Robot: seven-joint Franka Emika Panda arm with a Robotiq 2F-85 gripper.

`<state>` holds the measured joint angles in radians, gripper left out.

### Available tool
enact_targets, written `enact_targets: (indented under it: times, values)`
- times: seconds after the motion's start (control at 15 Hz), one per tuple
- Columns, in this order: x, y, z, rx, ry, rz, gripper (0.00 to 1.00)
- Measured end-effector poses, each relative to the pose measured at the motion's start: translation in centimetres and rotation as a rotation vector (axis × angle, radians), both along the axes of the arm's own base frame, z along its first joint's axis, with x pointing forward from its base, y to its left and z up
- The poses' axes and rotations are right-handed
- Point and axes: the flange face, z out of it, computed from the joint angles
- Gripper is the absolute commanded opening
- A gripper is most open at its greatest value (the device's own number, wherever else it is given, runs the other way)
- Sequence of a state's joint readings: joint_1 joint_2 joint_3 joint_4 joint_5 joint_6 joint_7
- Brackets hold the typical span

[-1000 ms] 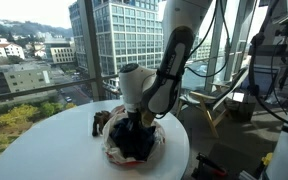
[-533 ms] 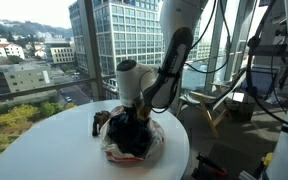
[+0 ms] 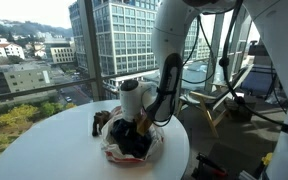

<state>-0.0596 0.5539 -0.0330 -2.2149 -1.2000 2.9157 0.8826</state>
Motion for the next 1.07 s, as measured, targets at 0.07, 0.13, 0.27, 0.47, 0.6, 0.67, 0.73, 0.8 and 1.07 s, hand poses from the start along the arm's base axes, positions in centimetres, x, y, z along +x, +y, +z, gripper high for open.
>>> enact_targets:
  times: [0.07, 0.13, 0.27, 0.47, 0.6, 0.67, 0.73, 0.8, 1.07]
  values:
    - [0.1, 0.0, -0.4, 0.006, 0.004, -0.013, 0.44]
    - [0.1, 0.0, -0.6, 0.009, 0.012, -0.021, 0.5]
    - [0.2, 0.3, -0.2, -0.002, 0.046, -0.027, 0.66]
    - [0.5, 1.5, 2.7, -0.035, 0.069, -0.021, 0.88]
    - [1.3, 3.0, 6.2, -0.046, 0.043, -0.005, 1.0]
    - [1.7, 3.8, 8.1, -0.049, 0.023, 0.003, 1.0]
    - [2.3, 4.5, 10.0, -0.045, 0.001, 0.007, 1.0]
    - [3.0, 5.2, 11.7, -0.047, -0.024, 0.015, 1.0]
    - [7.4, 6.7, 17.2, -0.026, -0.099, 0.019, 1.0]
